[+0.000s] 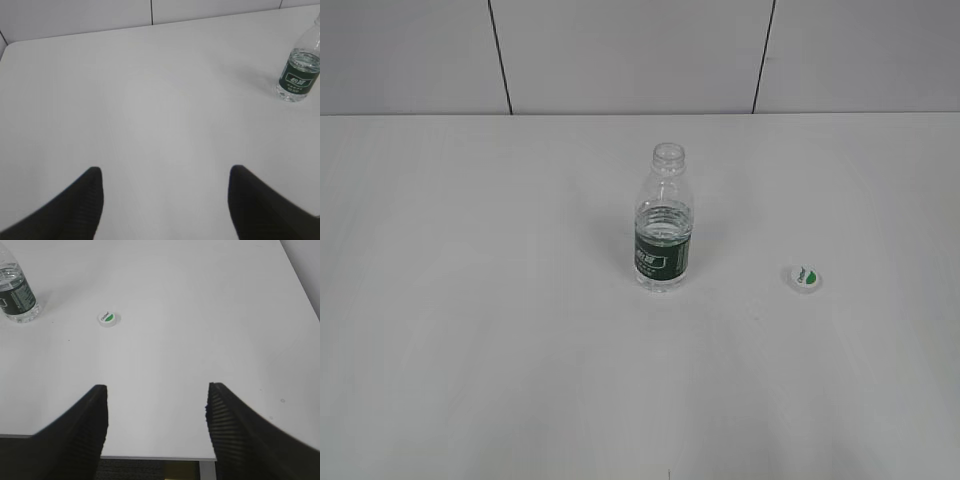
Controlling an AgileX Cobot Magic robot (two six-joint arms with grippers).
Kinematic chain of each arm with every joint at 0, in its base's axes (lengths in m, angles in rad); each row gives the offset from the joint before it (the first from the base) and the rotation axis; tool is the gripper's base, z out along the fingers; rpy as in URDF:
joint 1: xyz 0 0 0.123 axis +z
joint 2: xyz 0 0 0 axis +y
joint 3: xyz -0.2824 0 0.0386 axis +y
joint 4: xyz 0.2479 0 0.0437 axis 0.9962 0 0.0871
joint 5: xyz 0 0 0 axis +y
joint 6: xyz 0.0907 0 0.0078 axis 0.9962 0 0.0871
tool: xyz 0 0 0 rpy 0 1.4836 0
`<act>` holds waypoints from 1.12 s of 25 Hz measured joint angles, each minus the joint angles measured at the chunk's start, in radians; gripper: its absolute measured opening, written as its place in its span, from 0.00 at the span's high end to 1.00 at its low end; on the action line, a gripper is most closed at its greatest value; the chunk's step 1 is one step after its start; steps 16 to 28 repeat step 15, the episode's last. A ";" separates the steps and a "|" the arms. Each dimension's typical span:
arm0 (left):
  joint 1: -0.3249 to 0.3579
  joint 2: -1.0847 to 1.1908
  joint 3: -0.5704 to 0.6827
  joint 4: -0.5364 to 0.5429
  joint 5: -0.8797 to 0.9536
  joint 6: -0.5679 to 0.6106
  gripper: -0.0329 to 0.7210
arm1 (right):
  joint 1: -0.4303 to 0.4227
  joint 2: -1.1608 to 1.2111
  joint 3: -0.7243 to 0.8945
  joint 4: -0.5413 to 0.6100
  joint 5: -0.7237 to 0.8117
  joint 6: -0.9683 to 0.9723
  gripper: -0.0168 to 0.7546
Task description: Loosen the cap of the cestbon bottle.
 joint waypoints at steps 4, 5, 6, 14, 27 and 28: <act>0.000 0.000 0.001 0.000 0.000 0.000 0.33 | 0.000 0.000 0.000 0.000 0.000 0.000 0.36; 0.000 0.000 0.001 0.000 0.000 0.000 0.33 | 0.000 0.000 0.000 0.000 0.000 0.000 0.36; 0.000 0.000 0.001 0.000 0.000 0.000 0.33 | 0.000 0.000 0.000 0.000 0.000 0.000 0.36; 0.000 0.000 0.001 0.000 0.000 0.000 0.33 | 0.000 0.000 0.000 0.000 0.000 0.000 0.36; 0.000 0.000 0.001 0.000 0.000 0.000 0.33 | 0.000 0.000 0.000 0.000 0.000 0.000 0.36; 0.000 0.000 0.001 0.000 0.000 0.000 0.33 | 0.000 0.000 0.000 0.000 0.000 0.000 0.36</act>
